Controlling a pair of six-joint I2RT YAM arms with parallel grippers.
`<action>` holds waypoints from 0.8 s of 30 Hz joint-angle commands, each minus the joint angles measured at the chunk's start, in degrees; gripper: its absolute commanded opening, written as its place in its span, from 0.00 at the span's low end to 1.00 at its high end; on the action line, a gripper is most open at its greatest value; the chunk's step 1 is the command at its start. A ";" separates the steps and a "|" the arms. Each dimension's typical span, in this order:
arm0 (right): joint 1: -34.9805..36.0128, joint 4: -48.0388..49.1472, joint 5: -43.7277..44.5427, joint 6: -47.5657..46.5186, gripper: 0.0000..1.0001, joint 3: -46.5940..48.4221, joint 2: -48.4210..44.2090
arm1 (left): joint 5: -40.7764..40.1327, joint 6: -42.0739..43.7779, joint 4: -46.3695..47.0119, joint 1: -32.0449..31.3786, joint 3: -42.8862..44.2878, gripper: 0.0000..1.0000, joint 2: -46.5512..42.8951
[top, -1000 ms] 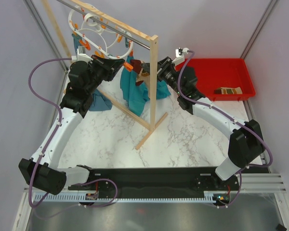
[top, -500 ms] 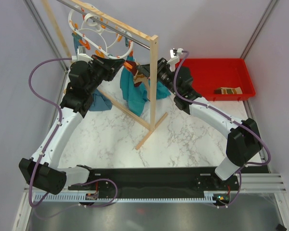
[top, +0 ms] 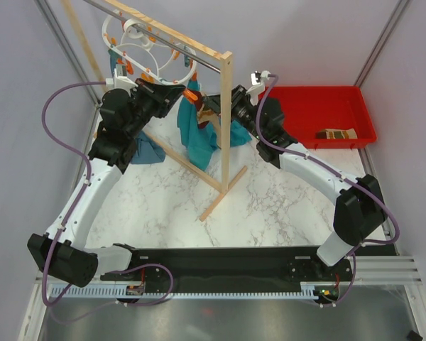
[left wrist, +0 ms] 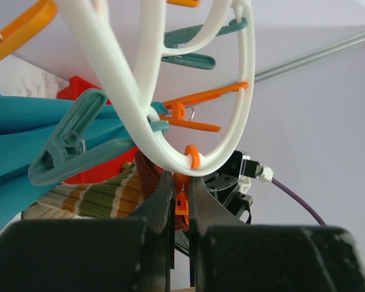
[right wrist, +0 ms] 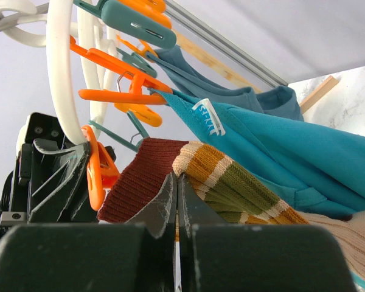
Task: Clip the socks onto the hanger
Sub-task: Clamp the sock onto the hanger.
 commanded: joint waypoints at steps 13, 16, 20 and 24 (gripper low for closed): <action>0.24 1.80 0.38 -0.24 0.00 2.71 -3.82 | -0.23 7.44 1.84 -0.75 0.83 0.02 -0.77; 0.42 -1.19 0.56 -1.38 0.00 4.38 -3.65 | -1.19 8.85 1.75 -0.92 0.66 0.02 -0.86; 1.38 -3.49 0.73 -2.88 0.00 6.24 -2.94 | -3.04 11.22 1.31 -1.45 1.10 0.02 -0.51; 1.82 -0.24 1.61 -2.62 0.00 4.48 -4.08 | -4.45 13.85 0.35 -2.15 1.45 0.02 -0.16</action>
